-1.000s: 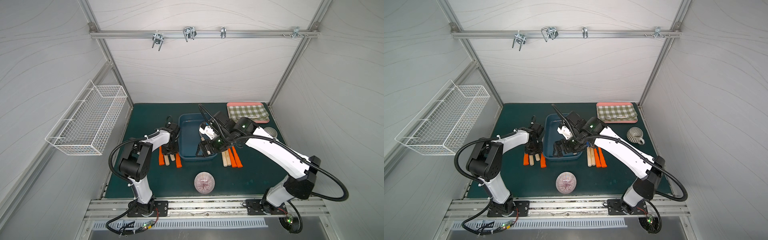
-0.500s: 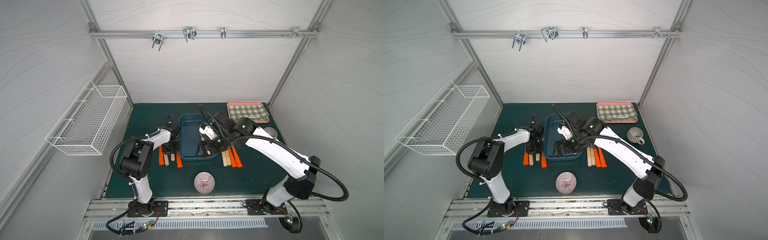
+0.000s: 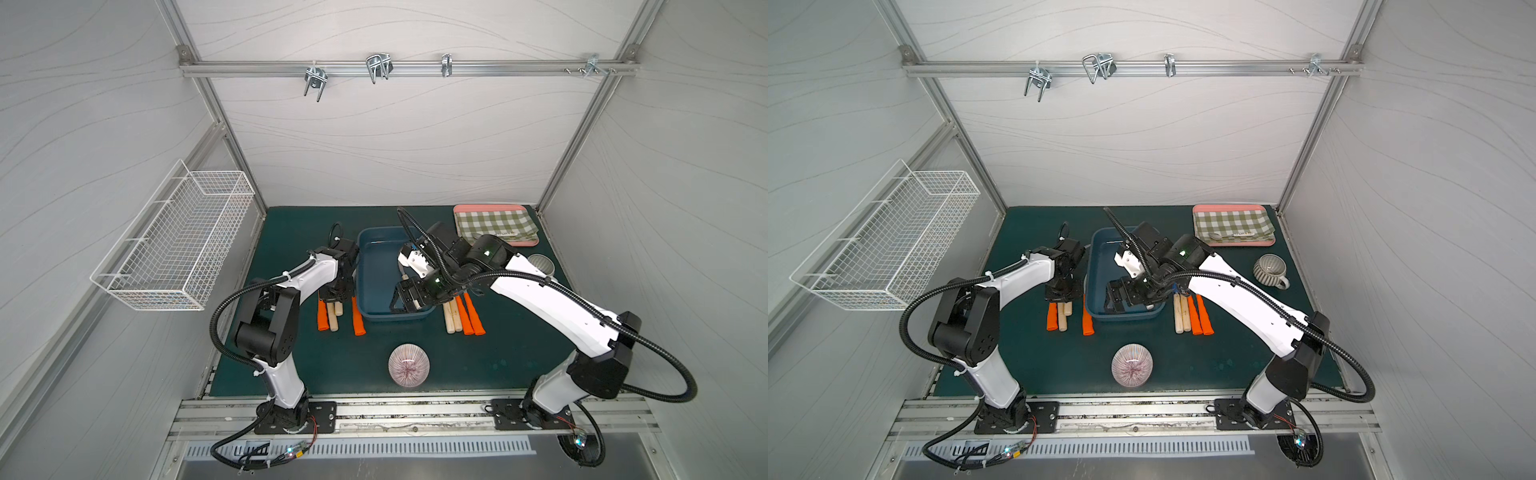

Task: Put small sickles into storage boxes
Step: Pick up the sickle at the center of the board.

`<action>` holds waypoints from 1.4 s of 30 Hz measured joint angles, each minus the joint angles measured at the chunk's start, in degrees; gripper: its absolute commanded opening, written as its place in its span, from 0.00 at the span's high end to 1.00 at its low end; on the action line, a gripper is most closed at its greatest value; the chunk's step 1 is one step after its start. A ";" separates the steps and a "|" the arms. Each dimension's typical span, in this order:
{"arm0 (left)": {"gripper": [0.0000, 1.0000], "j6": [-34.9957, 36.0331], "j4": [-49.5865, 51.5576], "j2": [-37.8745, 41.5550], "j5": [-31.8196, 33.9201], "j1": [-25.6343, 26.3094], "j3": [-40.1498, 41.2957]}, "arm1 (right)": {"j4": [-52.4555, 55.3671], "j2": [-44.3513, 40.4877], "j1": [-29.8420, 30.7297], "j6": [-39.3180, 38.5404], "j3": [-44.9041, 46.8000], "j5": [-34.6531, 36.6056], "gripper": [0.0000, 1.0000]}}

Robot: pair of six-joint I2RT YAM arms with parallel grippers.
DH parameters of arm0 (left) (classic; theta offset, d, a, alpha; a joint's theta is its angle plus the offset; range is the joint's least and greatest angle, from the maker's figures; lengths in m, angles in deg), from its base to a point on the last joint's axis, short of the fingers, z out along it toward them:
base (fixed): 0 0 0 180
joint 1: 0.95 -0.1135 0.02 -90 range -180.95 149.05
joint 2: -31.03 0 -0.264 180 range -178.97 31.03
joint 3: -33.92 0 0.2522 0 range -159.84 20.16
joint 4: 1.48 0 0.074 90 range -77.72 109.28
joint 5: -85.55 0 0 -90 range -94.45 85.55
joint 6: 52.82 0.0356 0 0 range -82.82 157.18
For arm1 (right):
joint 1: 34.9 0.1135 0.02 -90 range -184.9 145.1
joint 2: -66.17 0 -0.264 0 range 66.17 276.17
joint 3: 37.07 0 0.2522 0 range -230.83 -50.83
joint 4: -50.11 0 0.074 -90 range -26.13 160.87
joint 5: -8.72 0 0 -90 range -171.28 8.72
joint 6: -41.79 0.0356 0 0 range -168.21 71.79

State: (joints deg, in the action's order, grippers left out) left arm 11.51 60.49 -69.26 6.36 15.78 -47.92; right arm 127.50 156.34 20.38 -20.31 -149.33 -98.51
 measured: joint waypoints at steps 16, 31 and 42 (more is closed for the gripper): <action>0.95 0.13 3.56 6.21 -1.51 -3.48 -0.24 | -0.15 1.73 0.39 1.05 -1.11 0.87 0.01; 0.95 -2.43 8.41 12.81 -8.24 -3.37 -1.70 | -0.68 2.12 0.63 0.11 -3.39 9.01 0.01; 0.95 -4.83 10.43 11.56 -8.87 2.32 -8.98 | -0.81 1.07 -0.50 -2.10 -4.66 14.23 0.01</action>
State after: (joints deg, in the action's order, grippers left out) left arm 6.68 70.91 -57.70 -2.52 18.10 -56.90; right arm 126.69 157.41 19.88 -22.41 -153.99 -84.28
